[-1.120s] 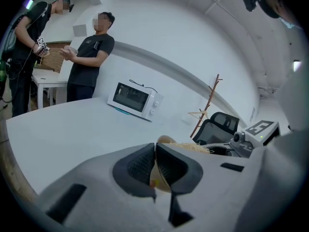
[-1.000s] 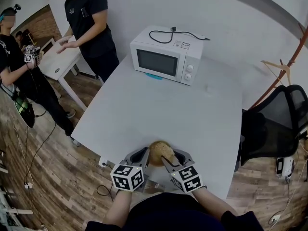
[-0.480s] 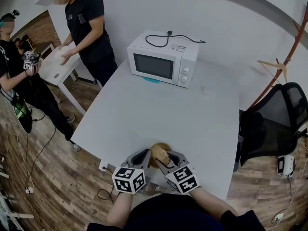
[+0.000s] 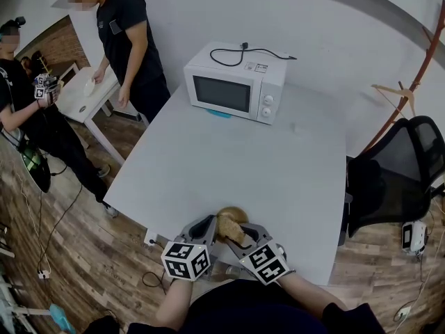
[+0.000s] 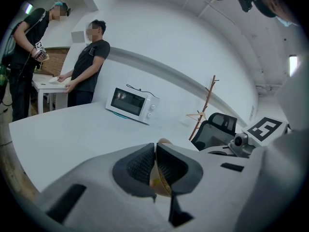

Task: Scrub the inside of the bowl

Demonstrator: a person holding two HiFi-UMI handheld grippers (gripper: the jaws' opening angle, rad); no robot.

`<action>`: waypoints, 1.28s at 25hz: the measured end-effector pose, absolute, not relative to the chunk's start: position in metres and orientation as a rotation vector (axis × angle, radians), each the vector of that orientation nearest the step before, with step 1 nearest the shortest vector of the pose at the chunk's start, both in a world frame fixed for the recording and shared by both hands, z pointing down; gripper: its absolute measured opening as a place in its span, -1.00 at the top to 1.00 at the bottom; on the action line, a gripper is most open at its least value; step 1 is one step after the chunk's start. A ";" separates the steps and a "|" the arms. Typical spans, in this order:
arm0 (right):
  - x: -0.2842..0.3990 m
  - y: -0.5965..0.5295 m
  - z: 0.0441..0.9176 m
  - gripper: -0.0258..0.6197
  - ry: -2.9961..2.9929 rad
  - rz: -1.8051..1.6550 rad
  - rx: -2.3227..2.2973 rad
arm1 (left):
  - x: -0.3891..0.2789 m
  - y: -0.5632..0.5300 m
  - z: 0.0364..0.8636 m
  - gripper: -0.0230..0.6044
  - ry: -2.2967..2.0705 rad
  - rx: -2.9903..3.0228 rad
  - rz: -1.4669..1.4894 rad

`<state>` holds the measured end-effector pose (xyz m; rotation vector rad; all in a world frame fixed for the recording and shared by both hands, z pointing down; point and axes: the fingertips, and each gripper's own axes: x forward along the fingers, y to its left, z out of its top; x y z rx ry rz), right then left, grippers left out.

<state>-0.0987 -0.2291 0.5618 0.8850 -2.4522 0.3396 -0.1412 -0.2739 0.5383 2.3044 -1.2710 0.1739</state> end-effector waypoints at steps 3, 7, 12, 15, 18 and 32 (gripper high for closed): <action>-0.090 -0.230 0.567 0.36 -2.421 0.346 0.902 | -0.140 -0.271 0.538 0.84 -1.267 2.313 0.178; -0.078 -0.234 0.568 0.36 -2.392 0.349 0.946 | -0.138 -0.268 0.538 0.84 -1.266 2.319 0.183; -0.069 -0.242 0.564 0.36 -2.384 0.346 0.984 | -0.137 -0.265 0.539 0.84 -1.262 2.318 0.186; -0.068 -0.245 0.560 0.36 -2.386 0.328 0.986 | -0.133 -0.263 0.540 0.84 -1.253 2.323 0.190; -0.072 -0.248 0.555 0.36 -2.395 0.318 0.979 | -0.131 -0.263 0.540 0.84 -1.248 2.326 0.193; -0.106 -0.232 0.548 0.36 -2.410 0.210 0.833 | -0.139 -0.269 0.530 0.83 -1.293 2.324 0.142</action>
